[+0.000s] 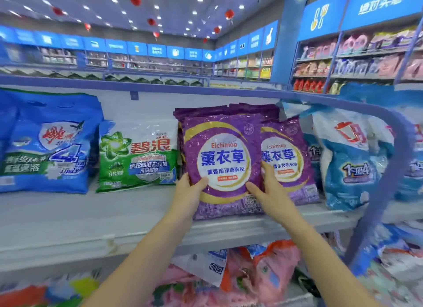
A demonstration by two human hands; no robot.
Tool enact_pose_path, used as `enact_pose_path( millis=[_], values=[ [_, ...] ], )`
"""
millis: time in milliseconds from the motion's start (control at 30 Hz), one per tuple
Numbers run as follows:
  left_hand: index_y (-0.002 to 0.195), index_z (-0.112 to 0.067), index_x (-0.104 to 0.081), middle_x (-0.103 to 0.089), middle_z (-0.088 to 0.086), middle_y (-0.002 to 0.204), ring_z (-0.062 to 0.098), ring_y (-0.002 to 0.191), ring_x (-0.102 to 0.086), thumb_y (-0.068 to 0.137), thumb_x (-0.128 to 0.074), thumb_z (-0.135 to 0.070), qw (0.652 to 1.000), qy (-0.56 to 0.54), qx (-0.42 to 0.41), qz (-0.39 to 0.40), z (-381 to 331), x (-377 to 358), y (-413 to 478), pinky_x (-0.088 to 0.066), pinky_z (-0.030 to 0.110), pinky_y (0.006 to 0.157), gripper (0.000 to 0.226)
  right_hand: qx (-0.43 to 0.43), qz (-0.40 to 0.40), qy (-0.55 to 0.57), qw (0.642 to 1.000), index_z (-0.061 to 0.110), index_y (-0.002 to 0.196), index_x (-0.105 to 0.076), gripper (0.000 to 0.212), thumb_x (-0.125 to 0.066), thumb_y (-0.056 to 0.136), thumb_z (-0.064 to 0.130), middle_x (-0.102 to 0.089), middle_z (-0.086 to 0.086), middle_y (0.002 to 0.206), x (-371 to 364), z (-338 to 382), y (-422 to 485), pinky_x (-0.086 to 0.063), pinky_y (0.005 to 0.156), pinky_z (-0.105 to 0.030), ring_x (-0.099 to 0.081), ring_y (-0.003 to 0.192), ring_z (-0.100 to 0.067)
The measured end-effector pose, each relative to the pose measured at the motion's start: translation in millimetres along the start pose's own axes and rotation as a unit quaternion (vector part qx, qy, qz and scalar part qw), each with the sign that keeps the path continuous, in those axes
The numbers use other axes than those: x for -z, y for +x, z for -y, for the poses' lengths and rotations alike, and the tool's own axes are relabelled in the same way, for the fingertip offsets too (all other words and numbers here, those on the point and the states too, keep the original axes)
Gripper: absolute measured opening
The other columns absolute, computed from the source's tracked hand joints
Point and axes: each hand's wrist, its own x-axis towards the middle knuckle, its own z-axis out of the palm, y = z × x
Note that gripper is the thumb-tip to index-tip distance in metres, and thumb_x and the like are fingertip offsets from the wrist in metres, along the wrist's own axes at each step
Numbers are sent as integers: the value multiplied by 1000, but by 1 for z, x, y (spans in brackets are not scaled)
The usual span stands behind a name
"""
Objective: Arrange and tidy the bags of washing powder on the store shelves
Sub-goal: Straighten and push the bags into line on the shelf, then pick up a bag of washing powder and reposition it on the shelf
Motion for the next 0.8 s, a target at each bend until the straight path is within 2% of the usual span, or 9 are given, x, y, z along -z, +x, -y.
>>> enact_pose_path(
  millis=[100, 167, 233, 333, 433, 533, 600, 700, 800],
  values=[
    [117, -18, -56, -60, 11, 121, 28, 107, -62, 89, -60, -11, 999, 11, 14, -37, 10, -3, 4, -51, 45, 92, 29, 42, -35, 7, 999, 17, 149, 4, 74, -48, 97, 14, -14, 17, 149, -12, -5, -8, -8, 104, -5, -10, 132, 4],
    [104, -26, -56, -58, 11, 123, 28, 104, -63, 81, -64, -19, 998, 20, 26, -62, 10, -6, 6, -53, 47, 90, 25, 50, -29, 5, 998, 19, 149, 9, 75, -45, 98, 12, -2, 8, 156, -17, -8, -3, -4, 107, -12, -1, 135, 4],
    [102, -27, -55, -57, 11, 123, 28, 102, -63, 66, -64, -30, 995, 24, 42, -82, 11, -9, 10, -53, 48, 89, 37, 44, 3, 4, 999, 19, 149, 8, 70, -40, 99, 12, 1, 3, 158, -19, -9, 3, -4, 108, -17, 2, 142, -4],
    [115, -21, -48, -54, 11, 124, 29, 103, -62, 61, -63, -32, 994, 17, 60, -94, 9, -11, 10, -54, 48, 88, 57, 42, 35, -25, 998, 18, 151, 3, 62, -35, 101, 17, -11, -5, 155, -18, -11, 8, -14, 98, -13, -11, 142, -15],
    [119, -21, -43, -54, 11, 124, 29, 104, -62, 82, -61, -19, 994, -1, 56, -99, 9, -10, 9, -54, 48, 88, 41, 48, 38, -48, 997, 20, 151, -3, 61, -37, 101, 20, -25, -7, 148, -13, -11, 6, -23, 89, -13, -30, 131, -20],
    [117, -21, -42, -55, 12, 124, 29, 104, -62, 87, -58, -13, 993, 10, 37, -111, 9, -12, 8, -53, 48, 89, 35, 71, -2, -130, 989, 21, 151, -9, 57, -37, 101, 24, -34, -17, 139, -15, -9, 3, -36, 96, -33, -39, 124, -30],
    [116, -21, -42, -55, 12, 123, 29, 103, -63, 88, -56, -13, 993, 13, 32, -116, 8, -15, 6, -54, 48, 88, 33, 78, -18, -200, 977, 20, 151, -6, 57, -32, 101, 27, -37, -21, 134, -20, -9, 4, -41, 94, -42, -42, 119, -36],
    [116, -21, -42, -53, 13, 125, 30, 103, -62, 85, -58, -14, 993, 12, 30, -117, 6, -16, 5, -55, 48, 86, 36, 67, -26, -260, 963, 20, 152, -5, 57, -30, 102, 29, -43, -18, 121, -21, -7, 6, -42, 80, -40, -47, 105, -34],
    [120, -22, -40, -51, 12, 128, 29, 104, -61, 79, -60, -18, 993, 13, 31, -112, 6, -16, 2, -55, 46, 86, 46, 69, -83, -311, 944, 19, 146, -22, 52, -40, 99, 30, -45, -11, 109, -16, 3, 2, -39, 67, -35, -49, 97, -30]
  ],
)
